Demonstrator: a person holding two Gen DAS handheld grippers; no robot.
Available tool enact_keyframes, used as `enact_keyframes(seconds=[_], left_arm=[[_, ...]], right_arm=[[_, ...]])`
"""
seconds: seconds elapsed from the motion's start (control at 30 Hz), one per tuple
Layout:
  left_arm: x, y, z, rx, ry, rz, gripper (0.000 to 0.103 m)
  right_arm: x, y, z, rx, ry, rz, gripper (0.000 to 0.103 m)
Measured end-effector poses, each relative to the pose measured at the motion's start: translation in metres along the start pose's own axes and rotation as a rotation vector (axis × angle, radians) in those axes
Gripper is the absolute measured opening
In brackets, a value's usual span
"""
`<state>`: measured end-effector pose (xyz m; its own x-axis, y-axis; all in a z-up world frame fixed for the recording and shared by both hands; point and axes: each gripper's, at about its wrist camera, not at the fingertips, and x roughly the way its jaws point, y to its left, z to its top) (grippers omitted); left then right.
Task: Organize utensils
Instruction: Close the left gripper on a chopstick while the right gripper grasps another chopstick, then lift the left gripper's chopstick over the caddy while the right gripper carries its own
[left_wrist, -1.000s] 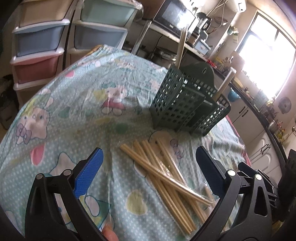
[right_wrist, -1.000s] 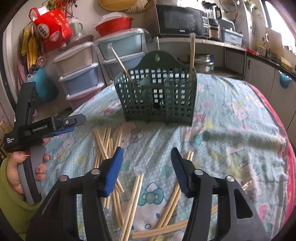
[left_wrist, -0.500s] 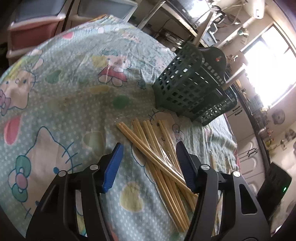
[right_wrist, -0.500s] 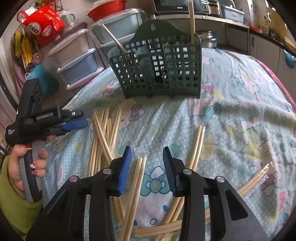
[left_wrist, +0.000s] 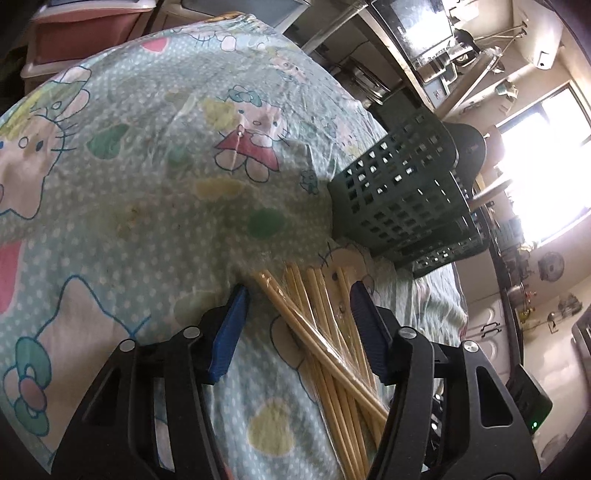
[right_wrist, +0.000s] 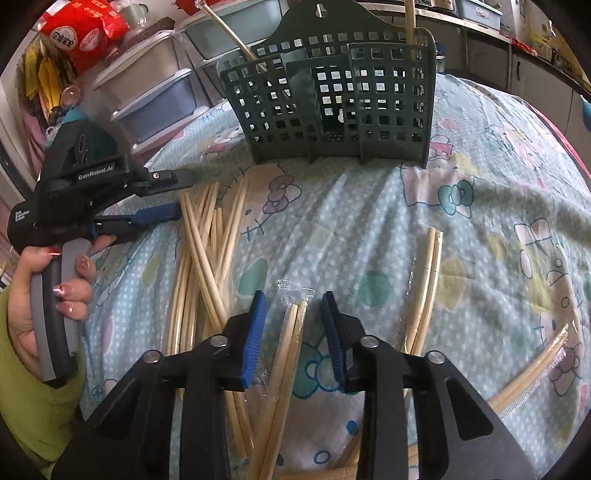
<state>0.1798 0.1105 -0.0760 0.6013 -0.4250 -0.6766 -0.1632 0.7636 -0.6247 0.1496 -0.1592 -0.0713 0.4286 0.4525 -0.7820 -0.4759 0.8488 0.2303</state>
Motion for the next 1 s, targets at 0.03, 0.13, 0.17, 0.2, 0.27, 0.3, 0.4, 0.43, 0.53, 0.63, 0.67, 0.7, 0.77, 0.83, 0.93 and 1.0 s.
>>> enact_keyframes(seconds=[0.03,0.13,0.17,0.2,0.27,0.3,0.4,0.43,0.53,0.63,0.67,0.7,0.77,0.83,0.93,1.0], left_arm=[[0.001,0.001,0.001,0.000,-0.003,0.007,0.043],[0.004,0.004,0.005,-0.003,-0.009,0.026,0.031],[0.005,0.005,0.007,-0.005,-0.010,0.034,0.026],[0.006,0.007,0.009,-0.007,-0.012,0.040,0.021],[0.008,0.011,0.011,-0.012,-0.016,0.058,0.013],[0.009,0.013,0.012,-0.014,-0.017,0.062,0.010],[0.009,0.014,0.013,-0.013,-0.020,0.059,0.008],[0.007,0.012,0.012,-0.004,-0.027,0.066,0.007],[-0.005,0.005,0.009,0.018,-0.059,0.048,0.006],[-0.027,-0.010,0.005,0.067,-0.117,0.032,0.005],[-0.034,-0.016,0.004,0.085,-0.136,0.021,0.005],[-0.042,-0.023,0.004,0.106,-0.156,0.013,0.005],[-0.055,-0.036,0.001,0.137,-0.186,-0.006,0.005],[-0.066,-0.053,-0.001,0.190,-0.225,-0.012,0.004],[-0.079,-0.075,-0.005,0.247,-0.256,-0.041,0.004],[-0.083,-0.088,-0.006,0.275,-0.273,-0.055,0.004]], right_arm=[[0.000,-0.001,0.000,0.006,-0.001,-0.002,0.021],[0.001,-0.007,0.001,0.028,-0.005,0.005,0.014],[0.002,-0.008,0.001,0.033,-0.007,0.008,0.013],[0.001,-0.009,0.001,0.037,-0.011,0.008,0.012],[-0.002,-0.010,0.001,0.042,-0.020,0.007,0.011],[-0.003,-0.010,0.000,0.044,-0.025,0.008,0.010],[-0.009,-0.013,0.001,0.051,-0.046,0.013,0.010],[-0.013,-0.014,0.001,0.054,-0.057,0.015,0.010],[-0.023,-0.015,0.003,0.060,-0.088,0.016,0.009],[-0.034,-0.018,0.004,0.065,-0.121,0.011,0.009],[-0.040,-0.019,0.005,0.067,-0.137,0.009,0.009],[-0.042,-0.018,0.006,0.067,-0.147,0.008,0.009],[-0.051,-0.017,0.007,0.067,-0.177,0.005,0.009],[-0.061,-0.017,0.009,0.065,-0.214,0.000,0.009],[-0.078,-0.015,0.013,0.062,-0.269,-0.009,0.008],[-0.089,-0.014,0.016,0.058,-0.305,-0.013,0.008]])
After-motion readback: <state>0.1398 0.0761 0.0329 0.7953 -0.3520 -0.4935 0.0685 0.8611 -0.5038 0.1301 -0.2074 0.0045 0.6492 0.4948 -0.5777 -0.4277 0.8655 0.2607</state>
